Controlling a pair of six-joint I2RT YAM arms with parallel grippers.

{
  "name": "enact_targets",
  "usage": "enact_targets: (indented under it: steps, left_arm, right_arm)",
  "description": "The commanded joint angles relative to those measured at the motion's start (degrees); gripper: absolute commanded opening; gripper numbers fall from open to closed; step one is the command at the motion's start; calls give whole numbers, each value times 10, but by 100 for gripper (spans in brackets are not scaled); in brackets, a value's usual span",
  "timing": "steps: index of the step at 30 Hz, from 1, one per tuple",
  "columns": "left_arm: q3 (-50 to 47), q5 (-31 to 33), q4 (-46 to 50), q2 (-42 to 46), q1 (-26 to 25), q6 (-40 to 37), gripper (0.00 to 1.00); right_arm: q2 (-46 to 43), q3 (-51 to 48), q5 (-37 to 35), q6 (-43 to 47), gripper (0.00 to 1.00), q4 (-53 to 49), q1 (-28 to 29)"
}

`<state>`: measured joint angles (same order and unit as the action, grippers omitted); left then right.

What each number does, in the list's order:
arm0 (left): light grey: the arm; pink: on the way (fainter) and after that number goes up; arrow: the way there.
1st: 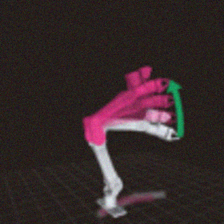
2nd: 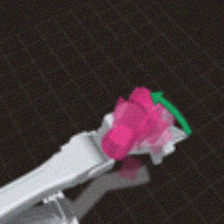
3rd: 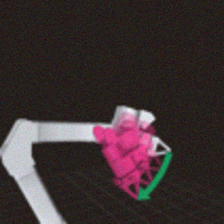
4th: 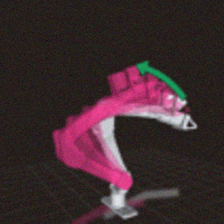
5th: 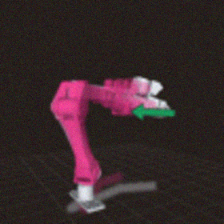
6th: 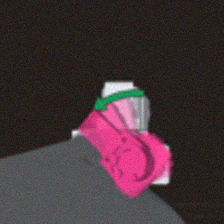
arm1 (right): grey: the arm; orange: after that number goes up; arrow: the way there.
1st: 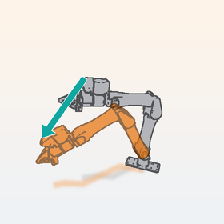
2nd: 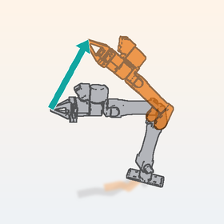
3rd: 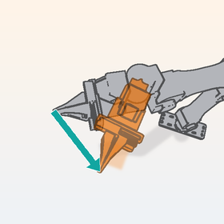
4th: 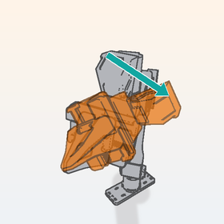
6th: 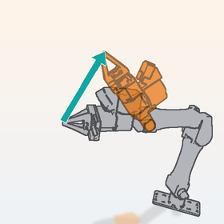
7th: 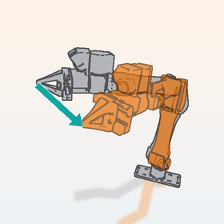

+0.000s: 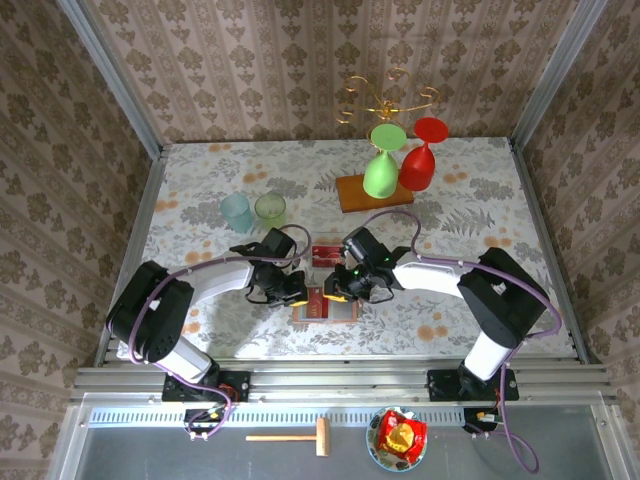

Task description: Take the credit cards out of the card holder

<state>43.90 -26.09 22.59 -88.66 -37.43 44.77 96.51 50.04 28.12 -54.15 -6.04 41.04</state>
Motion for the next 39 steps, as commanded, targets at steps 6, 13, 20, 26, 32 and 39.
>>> enact_targets:
  steps: [6, 13, 20, 26, 32, 39]
  left_arm:
    - [-3, 9, 7, -12, 0, -12, 4]
    - [-14, 11, 6, -21, 0, -14, 3]
    - [-18, 10, 1, -26, 0, -12, 3]
    - [-21, 13, 0, -26, -2, -12, 3]
    - [-23, 15, -1, -23, -2, -9, 3]
    - [-31, 19, -5, -16, 0, -5, 3]
  right_arm:
    - [37, -18, 23, -7, 18, 36, -2]
    - [50, -30, 35, -18, 17, 62, -1]
    - [61, -39, 58, -39, 17, 106, -1]
    - [58, -44, 49, -43, 11, 112, -1]
    - [24, -58, 24, -26, 7, 75, -8]
    - [-23, -72, 11, 5, 4, 18, -32]
